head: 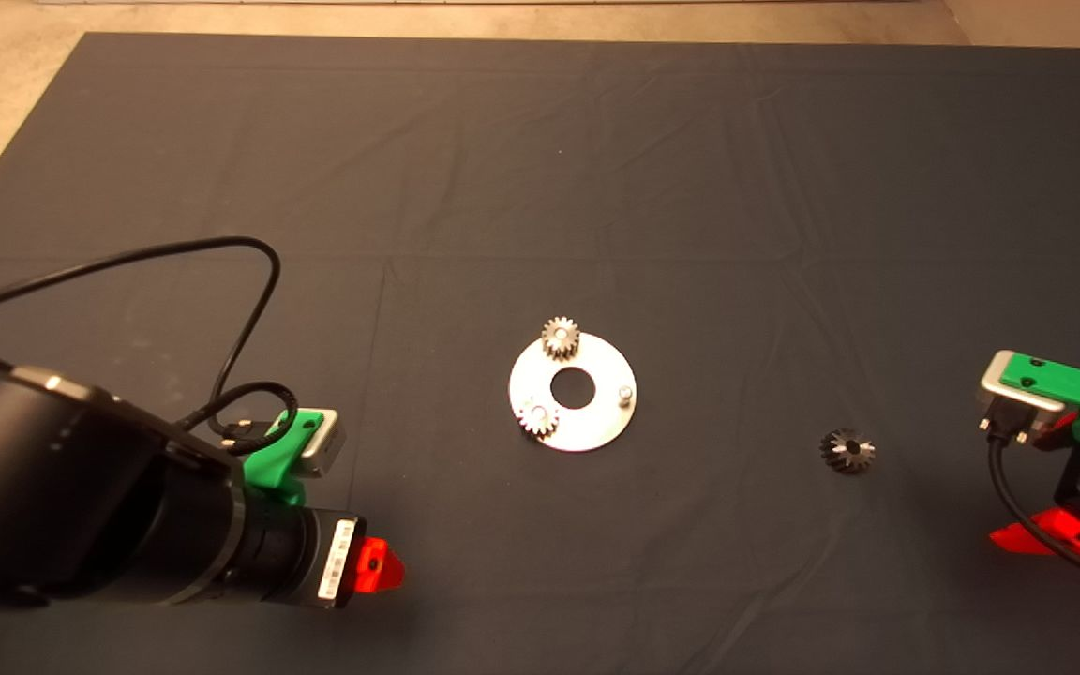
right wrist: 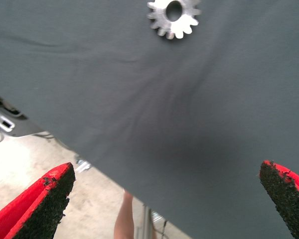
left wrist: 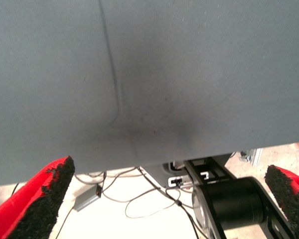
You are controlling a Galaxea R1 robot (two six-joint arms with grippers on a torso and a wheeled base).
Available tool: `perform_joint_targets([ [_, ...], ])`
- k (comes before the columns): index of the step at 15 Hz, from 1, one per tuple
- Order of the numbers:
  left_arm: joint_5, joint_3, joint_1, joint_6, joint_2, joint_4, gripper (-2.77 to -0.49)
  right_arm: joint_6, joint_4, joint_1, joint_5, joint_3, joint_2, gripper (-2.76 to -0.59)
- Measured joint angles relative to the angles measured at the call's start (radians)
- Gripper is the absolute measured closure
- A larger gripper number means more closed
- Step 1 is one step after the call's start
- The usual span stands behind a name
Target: Install three planetary gears onto the carrier pins
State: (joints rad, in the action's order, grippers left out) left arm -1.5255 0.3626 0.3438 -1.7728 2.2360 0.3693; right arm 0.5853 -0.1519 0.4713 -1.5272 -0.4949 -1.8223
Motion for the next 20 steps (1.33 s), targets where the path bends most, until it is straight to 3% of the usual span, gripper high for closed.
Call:
perform_joint_targets([
  [4,0.000,0.000,0.000,-0.001,-0.014,-0.010,-2.76,-0.036,-0.052,-0.042,-0.003,-0.013,0.019,-2.76],
  [7,-0.001,-0.001,0.000,0.000,-0.060,-0.019,-2.76,-0.038,-0.091,-0.077,-0.002,-0.012,0.021,-2.76],
  [13,-0.001,-0.012,0.000,0.008,-0.090,-0.036,-2.76,0.017,-0.137,-0.112,-0.003,-0.014,0.037,-2.76],
  [15,-0.001,-0.012,0.000,0.008,-0.095,-0.061,-2.76,0.037,-0.161,-0.131,-0.007,-0.058,-0.018,-2.76],
  [17,0.000,-0.012,0.000,0.013,-0.096,-0.075,-2.76,0.054,-0.204,-0.179,-0.003,-0.116,-0.109,-2.76],
  [18,-0.001,-0.012,0.000,0.024,-0.102,-0.079,-2.76,0.064,-0.222,-0.204,-0.002,-0.132,-0.149,-2.76],
  [20,0.000,-0.013,0.000,0.065,-0.119,-0.085,-2.76,0.075,-0.249,-0.224,0.002,-0.165,-0.212,-2.76],
])
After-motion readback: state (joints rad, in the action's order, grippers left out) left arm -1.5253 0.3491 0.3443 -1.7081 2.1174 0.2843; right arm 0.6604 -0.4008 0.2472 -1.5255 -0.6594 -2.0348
